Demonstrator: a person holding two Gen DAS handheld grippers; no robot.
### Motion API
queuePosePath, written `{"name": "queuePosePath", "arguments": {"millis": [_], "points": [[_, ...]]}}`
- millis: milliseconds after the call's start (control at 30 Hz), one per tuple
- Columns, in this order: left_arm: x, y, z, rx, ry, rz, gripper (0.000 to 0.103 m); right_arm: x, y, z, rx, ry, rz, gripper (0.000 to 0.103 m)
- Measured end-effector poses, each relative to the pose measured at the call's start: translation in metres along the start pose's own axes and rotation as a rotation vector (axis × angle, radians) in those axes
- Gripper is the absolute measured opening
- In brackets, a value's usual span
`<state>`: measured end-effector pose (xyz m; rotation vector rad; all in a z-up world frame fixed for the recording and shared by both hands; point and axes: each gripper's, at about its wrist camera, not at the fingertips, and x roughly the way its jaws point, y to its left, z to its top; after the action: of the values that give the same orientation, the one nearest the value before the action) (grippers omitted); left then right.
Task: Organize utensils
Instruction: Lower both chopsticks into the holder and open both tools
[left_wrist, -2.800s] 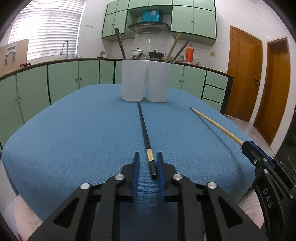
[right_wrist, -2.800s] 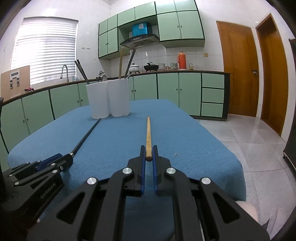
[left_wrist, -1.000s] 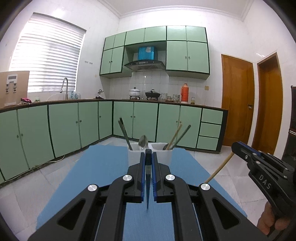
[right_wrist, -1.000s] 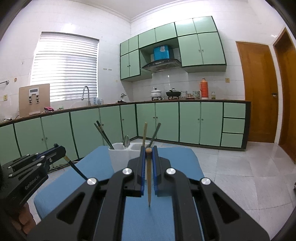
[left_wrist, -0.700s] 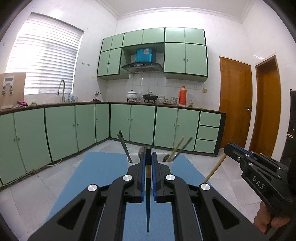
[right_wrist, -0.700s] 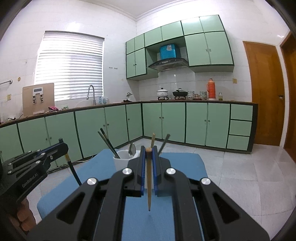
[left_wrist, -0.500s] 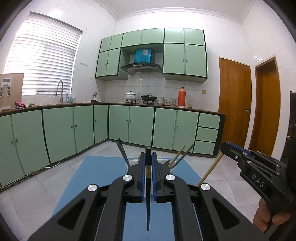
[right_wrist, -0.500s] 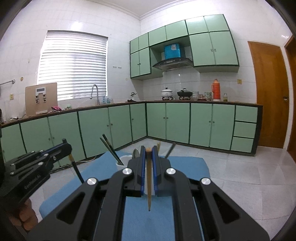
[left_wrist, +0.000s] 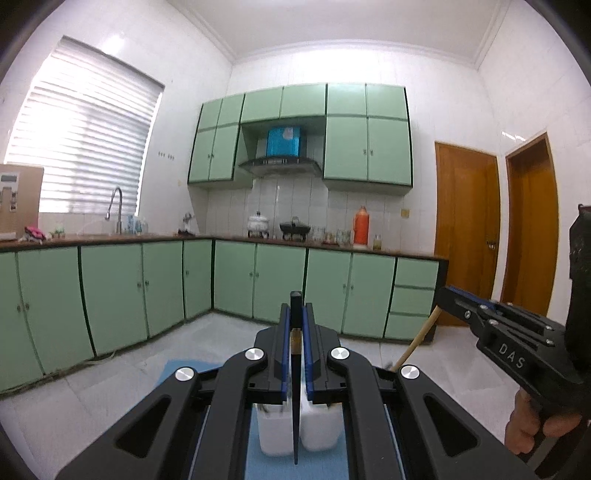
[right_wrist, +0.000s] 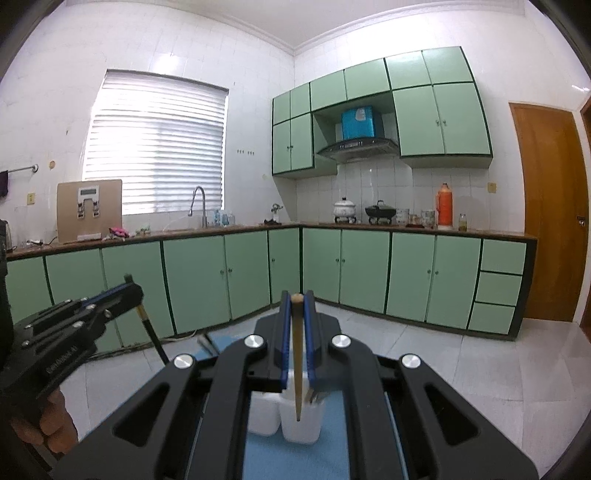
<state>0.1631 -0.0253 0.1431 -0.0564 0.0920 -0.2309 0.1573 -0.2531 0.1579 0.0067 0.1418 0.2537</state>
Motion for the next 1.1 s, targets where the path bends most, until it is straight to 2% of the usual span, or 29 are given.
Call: {"name": "queuePosePath", "arguments": {"millis": [200, 333, 667, 1100], "points": [[0.033, 0.003, 0.03, -0.004, -0.072, 0.018, 0.006, 0.034, -0.013, 0.022, 0.02, 0.001, -0.008, 0.006], [0.066, 0.005, 0.032, -0.002, -0.086, 0.038, 0.006, 0.063, -0.015, 0.021, 0.008, 0.032, -0.026, 0.006], [0.144, 0.019, -0.016, -0.007, 0.006, 0.072, 0.006, 0.123, -0.015, -0.018, 0.014, 0.149, -0.035, 0.006], [0.175, 0.025, -0.065, 0.008, 0.127, 0.071, 0.007, 0.155, -0.004, -0.061, 0.023, 0.263, -0.027, 0.006]]}}
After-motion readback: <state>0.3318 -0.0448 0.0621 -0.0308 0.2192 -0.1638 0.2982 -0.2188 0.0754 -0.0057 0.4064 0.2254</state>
